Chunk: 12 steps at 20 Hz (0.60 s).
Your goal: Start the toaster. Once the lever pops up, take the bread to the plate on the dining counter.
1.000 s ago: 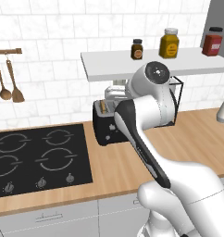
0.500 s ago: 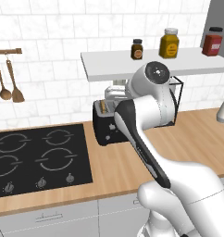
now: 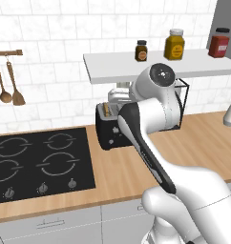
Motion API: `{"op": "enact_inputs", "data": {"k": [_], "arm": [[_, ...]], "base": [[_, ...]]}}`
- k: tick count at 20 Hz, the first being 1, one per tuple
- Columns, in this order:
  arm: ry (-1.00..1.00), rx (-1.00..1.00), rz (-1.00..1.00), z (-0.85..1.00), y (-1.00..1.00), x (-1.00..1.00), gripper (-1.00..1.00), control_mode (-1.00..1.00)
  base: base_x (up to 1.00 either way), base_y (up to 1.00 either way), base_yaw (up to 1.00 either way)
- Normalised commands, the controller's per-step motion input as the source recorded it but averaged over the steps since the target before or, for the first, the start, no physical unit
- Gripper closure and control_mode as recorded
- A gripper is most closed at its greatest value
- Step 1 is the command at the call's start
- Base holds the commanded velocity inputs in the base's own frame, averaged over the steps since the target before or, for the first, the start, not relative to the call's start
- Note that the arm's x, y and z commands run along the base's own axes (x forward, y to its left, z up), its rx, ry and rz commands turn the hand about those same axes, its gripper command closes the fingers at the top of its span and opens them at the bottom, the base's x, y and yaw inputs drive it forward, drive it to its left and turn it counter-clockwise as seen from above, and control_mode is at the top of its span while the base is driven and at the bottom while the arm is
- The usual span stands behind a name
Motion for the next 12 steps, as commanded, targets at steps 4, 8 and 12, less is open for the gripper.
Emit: {"op": "enact_inputs", "data": {"k": [4,8,12], "arm": [[0.00,0.00,0.00,0.00,0.00,0.00,-1.00,-1.00],[0.00,0.00,0.00,0.00,0.00,0.00,-1.00,-1.00],[0.00,0.00,0.00,0.00,0.00,0.00,-1.00,-1.00]], "base": [[0.00,0.00,0.00],[0.00,0.00,0.00],[0.00,0.00,0.00]]}}
